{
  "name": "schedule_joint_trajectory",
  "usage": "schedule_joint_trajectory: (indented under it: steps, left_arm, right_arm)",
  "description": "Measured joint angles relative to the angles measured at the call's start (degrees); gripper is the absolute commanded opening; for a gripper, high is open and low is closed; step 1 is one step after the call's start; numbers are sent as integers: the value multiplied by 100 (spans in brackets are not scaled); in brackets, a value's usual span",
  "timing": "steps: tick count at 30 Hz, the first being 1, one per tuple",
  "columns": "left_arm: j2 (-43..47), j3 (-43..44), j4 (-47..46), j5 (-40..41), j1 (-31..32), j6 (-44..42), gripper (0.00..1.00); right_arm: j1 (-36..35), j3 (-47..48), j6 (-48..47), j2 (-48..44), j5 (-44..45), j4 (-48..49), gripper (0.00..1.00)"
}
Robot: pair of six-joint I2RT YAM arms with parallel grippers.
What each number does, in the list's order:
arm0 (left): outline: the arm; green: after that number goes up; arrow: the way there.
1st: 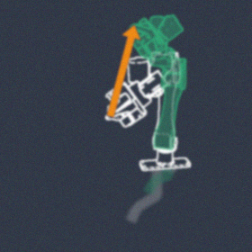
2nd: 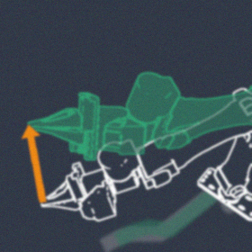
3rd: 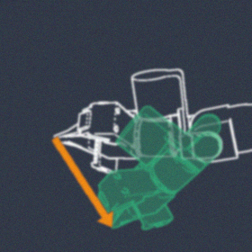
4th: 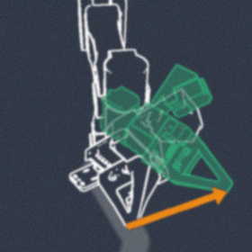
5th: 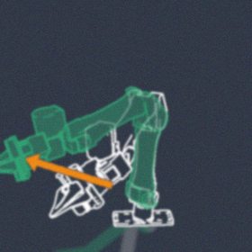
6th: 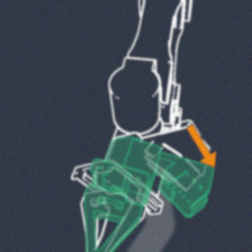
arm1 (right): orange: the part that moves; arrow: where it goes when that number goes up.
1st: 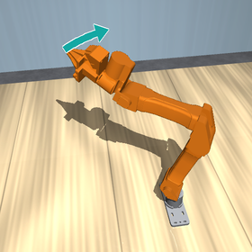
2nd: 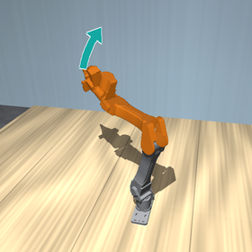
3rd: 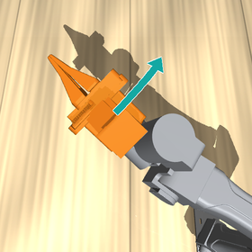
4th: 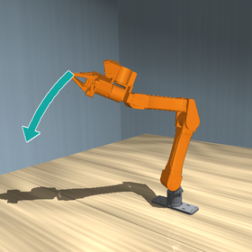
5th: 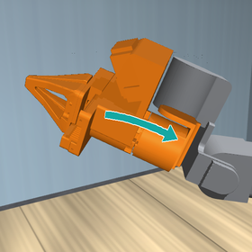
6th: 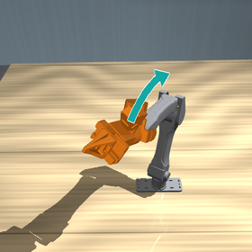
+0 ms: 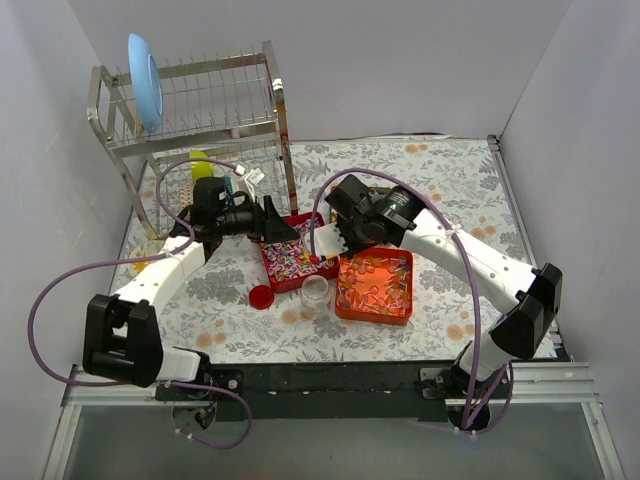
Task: Pack the candies
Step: Place the fake candies in the packing bottle, then adjust the spatula.
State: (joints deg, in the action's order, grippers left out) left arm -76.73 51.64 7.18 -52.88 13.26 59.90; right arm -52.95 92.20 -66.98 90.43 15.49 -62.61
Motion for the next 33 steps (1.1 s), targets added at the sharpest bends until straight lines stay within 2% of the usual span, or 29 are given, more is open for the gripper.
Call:
schedule_joint_trajectory:
  steps: [4, 8, 11, 12, 15, 16, 18, 21, 22, 25, 27, 28, 30, 33]
  left_arm:
    - [-269, 39, -11, -63, 22, 155, 57]
    - [-455, 151, -61, -120, 120, 236, 49]
    - [-564, 179, -175, -214, 166, 313, 37]
    - [-592, 179, -192, -251, 181, 341, 28]
    - [-656, 177, -304, -402, 199, 450, 11]
    - [-662, 175, -345, -494, 201, 487, 0]
    - [-664, 131, -514, -828, 173, 507, 0]
    - [-664, 4, -868, -1119, 146, 649, 0]
    - [-664, -87, -981, -1224, 131, 748, 0]
    - [-678, -332, -1250, -1561, 125, 1093, 0]
    - [-765, -372, -1357, -1757, 122, 1257, 0]
    - [-831, -367, -1414, -1840, 105, 1316, 0]
    - [-1025, -330, -1453, -2033, 59, 1381, 0]
    - [-1416, -184, -1281, -2369, 46, 1298, 0]
  right_arm:
    - [0, 66, 109, 4, -96, 168, 1]
    - [0, 162, 164, 20, -184, 284, 1]
    - [0, 334, 212, 92, -229, 343, 1]
    - [0, 389, 232, 125, -247, 396, 1]
    - [2, 501, 275, 221, -319, 511, 1]
    - [7, 509, 293, 238, -365, 529, 1]
    - [46, 511, 391, 254, -417, 492, 1]
    - [221, 463, 612, 179, -815, 468, 25]
    - [326, 389, 708, 103, -1093, 474, 41]
    - [828, 61, 1134, -269, -2210, 614, 50]
    - [1449, -39, 1493, -516, -3077, 732, 50]
    - [1742, -55, 1639, -627, -3414, 765, 54]
    - [2164, -120, 1851, -831, -3871, 846, 57]
    - [2293, -358, 2009, -1099, -4266, 1158, 65]
